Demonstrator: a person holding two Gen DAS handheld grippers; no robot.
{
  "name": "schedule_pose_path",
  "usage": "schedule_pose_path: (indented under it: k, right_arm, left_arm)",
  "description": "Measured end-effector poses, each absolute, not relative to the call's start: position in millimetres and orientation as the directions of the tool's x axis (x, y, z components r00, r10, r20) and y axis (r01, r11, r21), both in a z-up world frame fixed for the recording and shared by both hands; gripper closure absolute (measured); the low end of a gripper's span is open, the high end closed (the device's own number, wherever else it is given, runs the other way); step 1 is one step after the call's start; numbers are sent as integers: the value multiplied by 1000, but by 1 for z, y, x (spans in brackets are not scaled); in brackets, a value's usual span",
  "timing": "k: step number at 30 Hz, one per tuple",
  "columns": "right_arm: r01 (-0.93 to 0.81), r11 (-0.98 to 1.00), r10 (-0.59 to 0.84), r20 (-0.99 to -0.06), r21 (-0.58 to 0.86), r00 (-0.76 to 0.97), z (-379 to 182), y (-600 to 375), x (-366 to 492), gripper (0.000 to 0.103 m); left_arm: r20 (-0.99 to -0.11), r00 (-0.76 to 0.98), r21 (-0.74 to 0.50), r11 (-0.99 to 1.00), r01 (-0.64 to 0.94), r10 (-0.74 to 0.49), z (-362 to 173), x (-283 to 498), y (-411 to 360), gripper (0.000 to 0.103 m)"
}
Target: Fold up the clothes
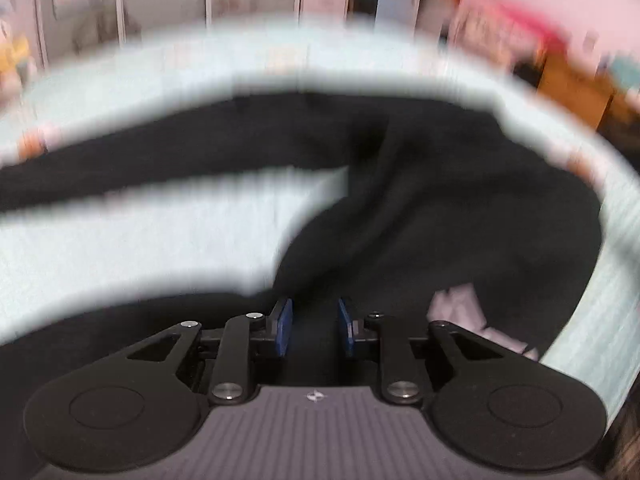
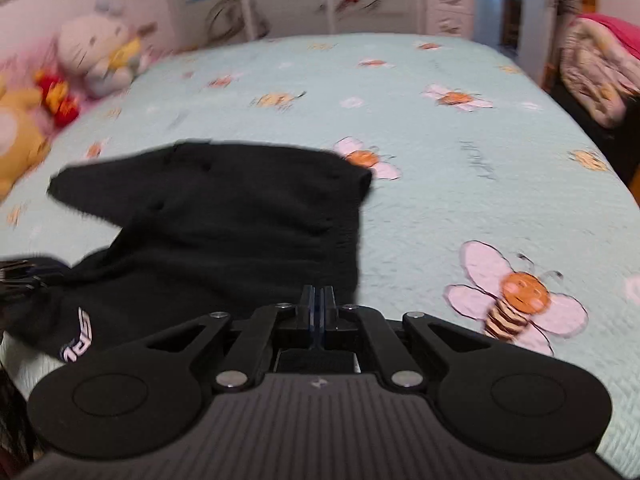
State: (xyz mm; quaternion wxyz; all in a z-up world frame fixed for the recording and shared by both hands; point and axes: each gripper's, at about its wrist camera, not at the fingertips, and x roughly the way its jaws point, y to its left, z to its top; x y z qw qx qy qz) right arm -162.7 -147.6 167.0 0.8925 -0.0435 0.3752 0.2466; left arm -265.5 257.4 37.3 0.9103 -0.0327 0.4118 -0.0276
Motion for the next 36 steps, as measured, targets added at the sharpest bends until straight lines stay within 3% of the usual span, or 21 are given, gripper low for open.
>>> schedule_pose_path:
  k: [3, 4, 5, 11, 14, 17, 19, 20, 21, 24, 29, 33, 36]
  right_arm:
    - [-401, 911, 371, -612, 95, 698, 184, -167, -171, 97]
    - [-389, 920, 336, -613, 51, 715, 185, -164, -175, 88]
    - [-375, 927, 301, -612, 7, 731, 185, -162, -178, 86]
    - [-279, 926, 89, -571, -253, 816, 188, -146, -200, 84]
    - [-220, 900, -14, -529, -377, 848, 189, -138, -211, 78]
    - [-224, 876, -53, -549, -426, 834, 196, -142, -221, 66]
    - [-220, 817, -81, -483, -534, 872, 196, -125, -230, 54]
    - [-213, 768, -90, -432, -604, 897, 197, -114, -237, 41]
    - [-208, 713, -93, -385, -669, 918, 199, -108, -247, 32]
    - [-147, 620, -95, -259, -771, 961, 218, -99, -259, 25]
    - [-153, 641, 25, -180, -752, 983, 237, -104, -269, 16]
    - [-166, 661, 121, -114, -732, 986, 252, -109, -276, 15]
    - [-222, 617, 129, -181, -755, 975, 246, -98, -278, 14]
  left_arm:
    - [-722, 686, -127, 992, -5, -89, 40, -284, 265, 77]
    - [-713, 695, -142, 990, -13, -93, 41, -290, 268, 77]
    - [-710, 699, -142, 990, -18, -90, 42, -295, 269, 77]
    - [-716, 693, -142, 989, -33, -80, 44, -303, 278, 80]
    - [-713, 698, -146, 988, -47, -73, 46, -303, 287, 80]
    - [-729, 682, -142, 987, -69, -57, 45, -310, 294, 80]
    - [-746, 665, -136, 987, -83, -46, 42, -315, 298, 80]
    - [-745, 665, -152, 984, -93, -52, 42, -320, 301, 80]
    - [-744, 666, -166, 981, -103, -56, 42, -324, 304, 80]
    - [-740, 669, -198, 973, -122, -67, 43, -335, 310, 80]
    - [-717, 691, -217, 972, -91, -96, 54, -341, 306, 80]
    - [-698, 706, -232, 971, -64, -120, 62, -344, 300, 79]
    - [-688, 715, -264, 961, -83, -127, 66, -348, 304, 71]
